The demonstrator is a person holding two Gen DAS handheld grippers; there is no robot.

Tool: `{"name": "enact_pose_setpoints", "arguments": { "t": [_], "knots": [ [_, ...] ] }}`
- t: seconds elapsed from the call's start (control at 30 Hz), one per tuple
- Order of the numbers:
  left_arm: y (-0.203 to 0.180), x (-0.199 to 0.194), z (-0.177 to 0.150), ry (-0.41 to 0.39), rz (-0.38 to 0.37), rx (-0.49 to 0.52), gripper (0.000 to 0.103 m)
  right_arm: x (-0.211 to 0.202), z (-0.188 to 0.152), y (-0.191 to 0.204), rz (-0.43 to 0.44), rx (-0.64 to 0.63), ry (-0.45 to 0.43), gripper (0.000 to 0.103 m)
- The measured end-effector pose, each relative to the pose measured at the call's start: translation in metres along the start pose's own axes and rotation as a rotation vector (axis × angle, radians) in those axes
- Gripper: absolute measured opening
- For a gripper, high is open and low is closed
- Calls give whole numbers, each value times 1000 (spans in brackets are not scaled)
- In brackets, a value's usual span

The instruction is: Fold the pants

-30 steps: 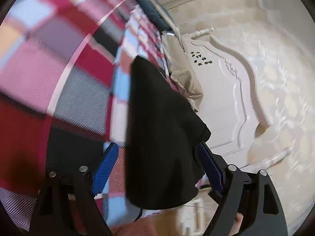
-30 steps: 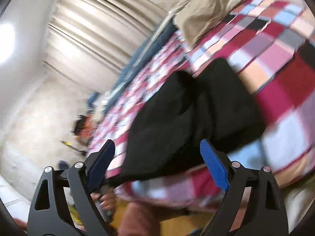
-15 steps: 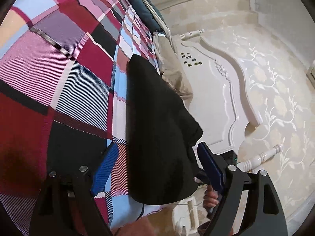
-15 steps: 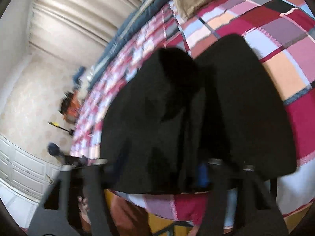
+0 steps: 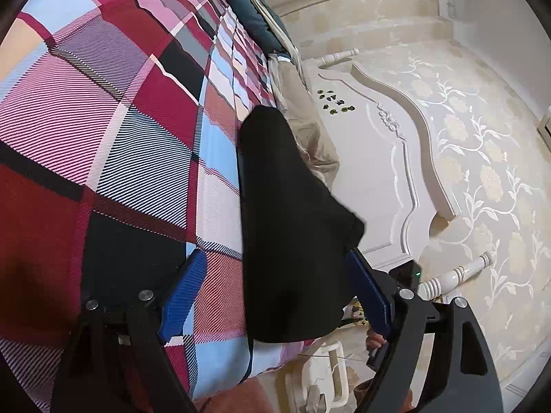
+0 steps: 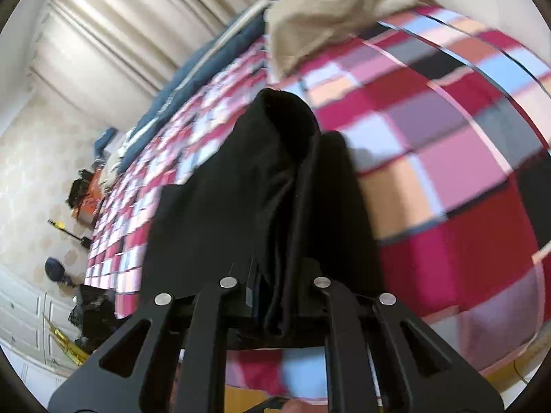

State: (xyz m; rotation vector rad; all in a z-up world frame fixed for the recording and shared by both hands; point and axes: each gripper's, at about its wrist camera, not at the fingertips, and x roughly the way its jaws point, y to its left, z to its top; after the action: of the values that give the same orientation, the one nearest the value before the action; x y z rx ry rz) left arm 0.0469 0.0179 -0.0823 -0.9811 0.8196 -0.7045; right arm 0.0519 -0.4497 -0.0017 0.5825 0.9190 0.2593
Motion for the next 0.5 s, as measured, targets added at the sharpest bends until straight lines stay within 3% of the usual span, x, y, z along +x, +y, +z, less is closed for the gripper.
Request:
{"name": "enact_pose_setpoints", "arguments": {
  "t": [0.2, 0.3, 0.47, 0.5],
  "knots": [
    [-6, 3, -1, 4, 21, -19, 86, 8, -8, -43, 152, 147, -9, 11],
    [-7, 5, -2, 18, -14, -65, 86, 3, -10, -56, 203, 189, -15, 11],
    [-8, 13, -7, 42, -66, -123, 86, -15, -13, -81, 208, 241, -61, 11],
    [-8, 15, -8, 49, -75, -130, 86, -22, -14, -88, 164, 252, -75, 12]
  ]
}}
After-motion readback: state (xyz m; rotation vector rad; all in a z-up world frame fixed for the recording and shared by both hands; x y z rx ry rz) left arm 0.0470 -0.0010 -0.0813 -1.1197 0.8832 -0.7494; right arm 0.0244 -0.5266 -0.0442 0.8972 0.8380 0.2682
